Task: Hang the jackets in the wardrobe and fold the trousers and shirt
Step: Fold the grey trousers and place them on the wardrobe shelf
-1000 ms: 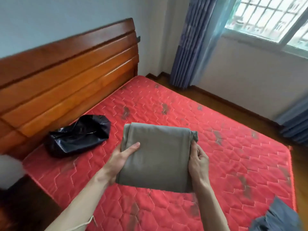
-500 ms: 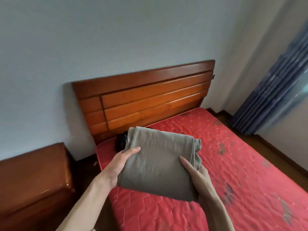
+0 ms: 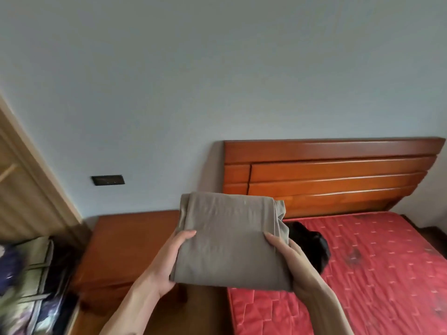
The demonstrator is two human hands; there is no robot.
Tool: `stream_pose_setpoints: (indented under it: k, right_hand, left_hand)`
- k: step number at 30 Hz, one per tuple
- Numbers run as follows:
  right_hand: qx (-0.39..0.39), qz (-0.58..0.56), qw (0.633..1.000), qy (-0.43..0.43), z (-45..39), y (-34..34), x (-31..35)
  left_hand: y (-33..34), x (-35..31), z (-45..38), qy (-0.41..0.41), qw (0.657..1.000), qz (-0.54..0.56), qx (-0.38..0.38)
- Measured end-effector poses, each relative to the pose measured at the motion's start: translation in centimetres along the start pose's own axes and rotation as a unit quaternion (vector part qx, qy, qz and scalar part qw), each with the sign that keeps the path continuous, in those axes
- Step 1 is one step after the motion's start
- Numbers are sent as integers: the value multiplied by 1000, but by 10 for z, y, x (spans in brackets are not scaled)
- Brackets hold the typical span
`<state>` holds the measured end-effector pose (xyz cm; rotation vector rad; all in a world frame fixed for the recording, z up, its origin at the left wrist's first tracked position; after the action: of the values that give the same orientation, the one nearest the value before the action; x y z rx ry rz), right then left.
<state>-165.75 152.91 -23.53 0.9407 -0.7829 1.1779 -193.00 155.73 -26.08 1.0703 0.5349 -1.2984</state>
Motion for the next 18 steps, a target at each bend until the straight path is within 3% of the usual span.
stream_pose_setpoints:
  k: [4, 18]
  right_hand:
    - [97, 21, 995, -3, -26, 76, 2]
    - [198, 101, 975, -23, -138, 273, 7]
  left_hand:
    - [-71, -26, 8, 28, 998, 40, -47]
    - [-238, -75, 37, 115, 959, 82, -247]
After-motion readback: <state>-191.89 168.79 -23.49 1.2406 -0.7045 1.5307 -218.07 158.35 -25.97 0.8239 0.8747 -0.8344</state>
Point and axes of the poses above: each hand's wrist, its own z-axis away from the middle knuckle, its own y-axis out of the palm, x = y × z, the point moved 9 cm from there along -z, towards the middle knuckle, and after that the axes turned 4 degrees about -z, right-handed, at the moved point
